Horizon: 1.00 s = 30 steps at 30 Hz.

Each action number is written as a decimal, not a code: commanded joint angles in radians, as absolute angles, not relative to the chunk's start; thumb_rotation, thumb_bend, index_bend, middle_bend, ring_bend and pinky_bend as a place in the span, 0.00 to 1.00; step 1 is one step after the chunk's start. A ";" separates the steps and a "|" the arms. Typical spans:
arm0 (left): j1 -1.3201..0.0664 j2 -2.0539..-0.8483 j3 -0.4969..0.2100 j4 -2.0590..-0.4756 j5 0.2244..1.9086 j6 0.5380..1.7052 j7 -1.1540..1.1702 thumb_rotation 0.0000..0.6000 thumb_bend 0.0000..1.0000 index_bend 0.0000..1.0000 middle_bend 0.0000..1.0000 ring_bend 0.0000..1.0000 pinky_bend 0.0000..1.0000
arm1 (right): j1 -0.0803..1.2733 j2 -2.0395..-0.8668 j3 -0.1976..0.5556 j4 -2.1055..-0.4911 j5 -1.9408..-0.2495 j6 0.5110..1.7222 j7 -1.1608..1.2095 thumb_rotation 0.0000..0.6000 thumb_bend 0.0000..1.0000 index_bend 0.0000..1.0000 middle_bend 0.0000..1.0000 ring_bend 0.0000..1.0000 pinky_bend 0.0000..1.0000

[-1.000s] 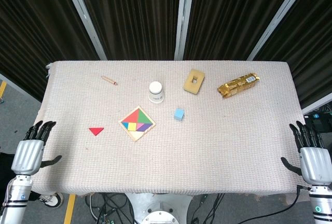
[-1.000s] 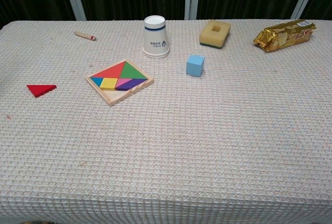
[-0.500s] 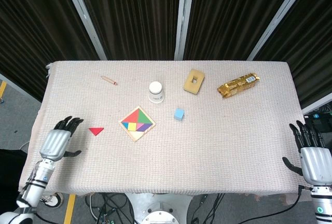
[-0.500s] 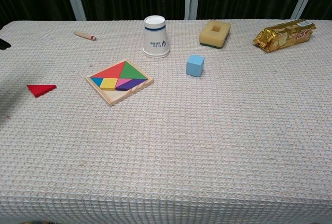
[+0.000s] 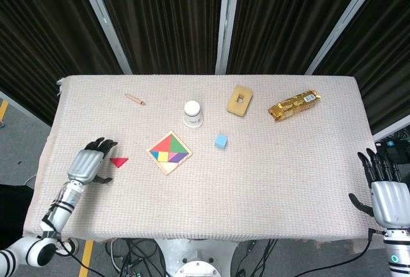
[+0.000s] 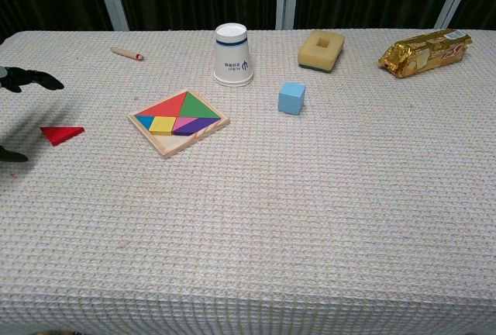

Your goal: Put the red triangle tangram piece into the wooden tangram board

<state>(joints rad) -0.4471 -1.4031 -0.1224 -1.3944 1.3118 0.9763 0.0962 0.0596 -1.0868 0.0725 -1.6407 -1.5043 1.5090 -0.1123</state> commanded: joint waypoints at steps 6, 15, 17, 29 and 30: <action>-0.482 -1.446 -0.126 -1.349 1.285 0.944 0.077 1.00 0.06 0.19 0.12 0.03 0.16 | 0.057 -1.087 0.067 -1.637 -1.511 1.513 -0.106 1.00 0.10 0.00 0.00 0.00 0.00; -0.499 -1.467 -0.126 -1.327 1.274 0.944 0.063 1.00 0.06 0.21 0.13 0.03 0.16 | 0.056 -1.114 0.056 -1.623 -1.510 1.500 -0.099 1.00 0.10 0.00 0.00 0.00 0.00; -0.502 -1.462 -0.129 -1.327 1.270 0.945 0.060 1.00 0.08 0.21 0.13 0.03 0.16 | 0.056 -1.117 0.054 -1.624 -1.514 1.499 -0.103 1.00 0.10 0.00 0.00 0.00 0.00; -0.515 -1.462 -0.125 -1.314 1.242 0.928 0.056 1.00 0.10 0.26 0.14 0.03 0.16 | 0.056 -1.114 0.051 -1.631 -1.519 1.500 -0.113 1.00 0.10 0.00 0.00 0.00 0.00; -0.517 -1.464 -0.125 -1.310 1.237 0.926 0.056 1.00 0.10 0.26 0.14 0.03 0.16 | 0.056 -1.114 0.051 -1.631 -1.517 1.498 -0.113 1.00 0.10 0.00 0.00 0.00 0.00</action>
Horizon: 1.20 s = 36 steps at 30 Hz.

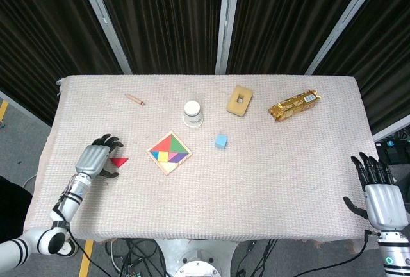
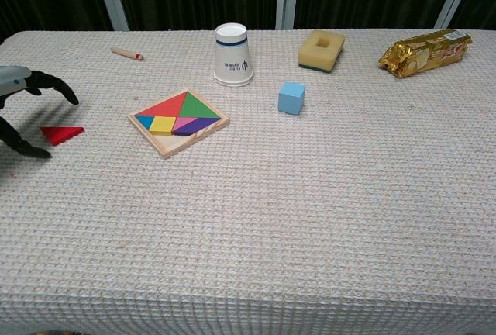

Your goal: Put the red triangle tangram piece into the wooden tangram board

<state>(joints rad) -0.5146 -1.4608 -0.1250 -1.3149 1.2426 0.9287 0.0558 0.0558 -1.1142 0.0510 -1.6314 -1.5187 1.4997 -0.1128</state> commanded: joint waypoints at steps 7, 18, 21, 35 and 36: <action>-0.523 -1.470 -0.127 -1.302 1.220 0.922 0.060 1.00 0.16 0.31 0.15 0.03 0.16 | 0.059 -1.116 0.054 -1.627 -1.509 1.491 -0.117 1.00 0.10 0.00 0.00 0.00 0.00; -0.532 -1.470 -0.125 -1.303 1.196 0.909 0.066 1.00 0.21 0.35 0.15 0.03 0.16 | 0.062 -1.113 0.055 -1.628 -1.503 1.483 -0.122 1.00 0.10 0.00 0.00 0.00 0.00; -0.532 -1.469 -0.123 -1.304 1.196 0.907 0.060 1.00 0.21 0.36 0.15 0.03 0.16 | 0.062 -1.115 0.054 -1.626 -1.502 1.481 -0.122 1.00 0.10 0.00 0.00 0.00 0.00; -0.537 -1.481 -0.120 -1.292 1.195 0.904 0.039 1.00 0.24 0.38 0.15 0.03 0.16 | 0.064 -1.118 0.059 -1.614 -1.488 1.474 -0.119 1.00 0.10 0.00 0.00 0.00 0.00; -0.537 -1.481 -0.120 -1.292 1.194 0.904 0.040 1.00 0.24 0.39 0.15 0.03 0.16 | 0.064 -1.119 0.059 -1.612 -1.487 1.474 -0.119 1.00 0.10 0.00 0.00 0.00 0.00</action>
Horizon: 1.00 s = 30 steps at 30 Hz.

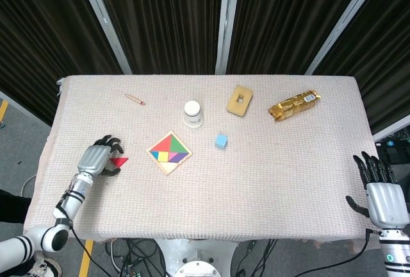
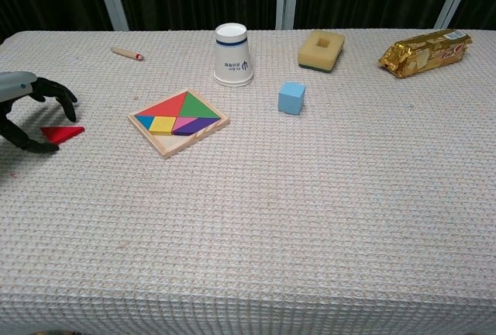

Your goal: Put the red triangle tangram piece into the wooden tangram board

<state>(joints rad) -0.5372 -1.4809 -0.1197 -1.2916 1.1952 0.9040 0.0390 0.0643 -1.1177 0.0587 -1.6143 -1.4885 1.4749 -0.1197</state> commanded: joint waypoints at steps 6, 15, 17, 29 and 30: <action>-0.538 -1.482 -0.118 -1.291 1.189 0.904 0.042 1.00 0.25 0.41 0.16 0.03 0.16 | 0.064 -1.121 0.059 -1.607 -1.485 1.474 -0.117 1.00 0.10 0.00 0.00 0.00 0.00; -0.539 -1.488 -0.117 -1.287 1.184 0.906 0.046 1.00 0.26 0.45 0.16 0.03 0.16 | 0.066 -1.123 0.058 -1.604 -1.479 1.466 -0.119 1.00 0.10 0.00 0.00 0.00 0.00; -0.540 -1.490 -0.117 -1.286 1.184 0.906 0.046 1.00 0.26 0.46 0.16 0.03 0.16 | 0.066 -1.124 0.059 -1.604 -1.477 1.465 -0.119 1.00 0.10 0.00 0.00 0.00 0.00; -0.537 -1.482 -0.121 -1.314 1.203 0.935 0.038 1.00 0.28 0.49 0.17 0.03 0.16 | 0.064 -1.131 0.064 -1.593 -1.477 1.477 -0.114 1.00 0.10 0.00 0.00 0.00 0.00; -0.538 -1.479 -0.122 -1.321 1.207 0.940 0.041 1.00 0.28 0.49 0.17 0.03 0.16 | 0.064 -1.131 0.064 -1.594 -1.477 1.476 -0.115 1.00 0.11 0.00 0.00 0.00 0.00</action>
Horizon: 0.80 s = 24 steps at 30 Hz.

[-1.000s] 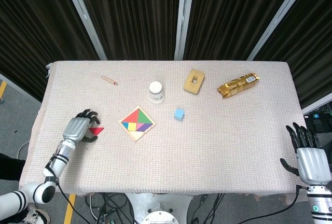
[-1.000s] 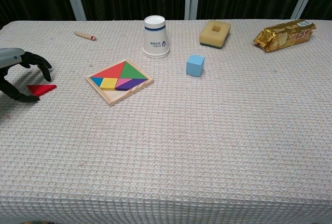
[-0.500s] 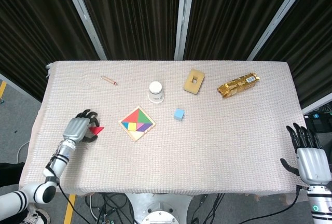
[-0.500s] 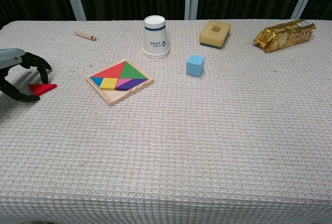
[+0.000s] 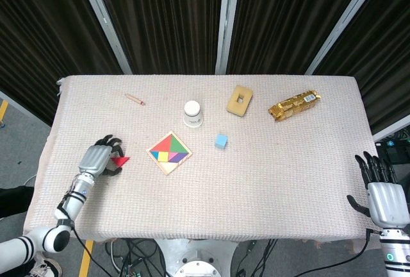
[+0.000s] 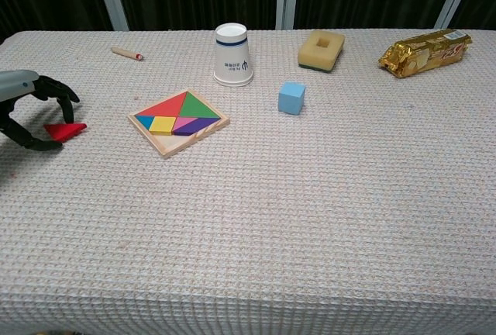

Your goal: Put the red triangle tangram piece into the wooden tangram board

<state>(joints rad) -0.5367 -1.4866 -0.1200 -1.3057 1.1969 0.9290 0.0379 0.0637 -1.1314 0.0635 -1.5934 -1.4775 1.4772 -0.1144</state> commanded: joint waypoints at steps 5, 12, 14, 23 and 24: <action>-0.548 -1.464 -0.129 -1.376 1.211 0.946 0.063 1.00 0.28 0.49 0.17 0.03 0.16 | 0.066 -1.130 0.064 -1.595 -1.474 1.471 -0.117 1.00 0.11 0.00 0.00 0.00 0.00; -0.592 -1.490 -0.150 -1.459 1.184 0.934 0.147 1.00 0.28 0.50 0.18 0.03 0.16 | 0.071 -1.137 0.066 -1.589 -1.473 1.467 -0.114 1.00 0.11 0.00 0.00 0.00 0.00; -0.611 -1.515 -0.157 -1.465 1.176 0.929 0.175 1.00 0.28 0.50 0.18 0.03 0.16 | 0.073 -1.137 0.067 -1.587 -1.471 1.462 -0.112 1.00 0.11 0.00 0.00 0.00 0.00; -0.673 -1.620 -0.182 -1.457 1.092 0.917 0.282 1.00 0.28 0.52 0.18 0.03 0.16 | 0.072 -1.134 0.069 -1.571 -1.469 1.464 -0.091 1.00 0.11 0.00 0.00 0.00 0.00; -0.677 -1.627 -0.184 -1.458 1.081 0.920 0.295 1.00 0.28 0.52 0.18 0.03 0.16 | 0.071 -1.134 0.069 -1.569 -1.470 1.466 -0.087 1.00 0.11 0.00 0.00 0.00 0.00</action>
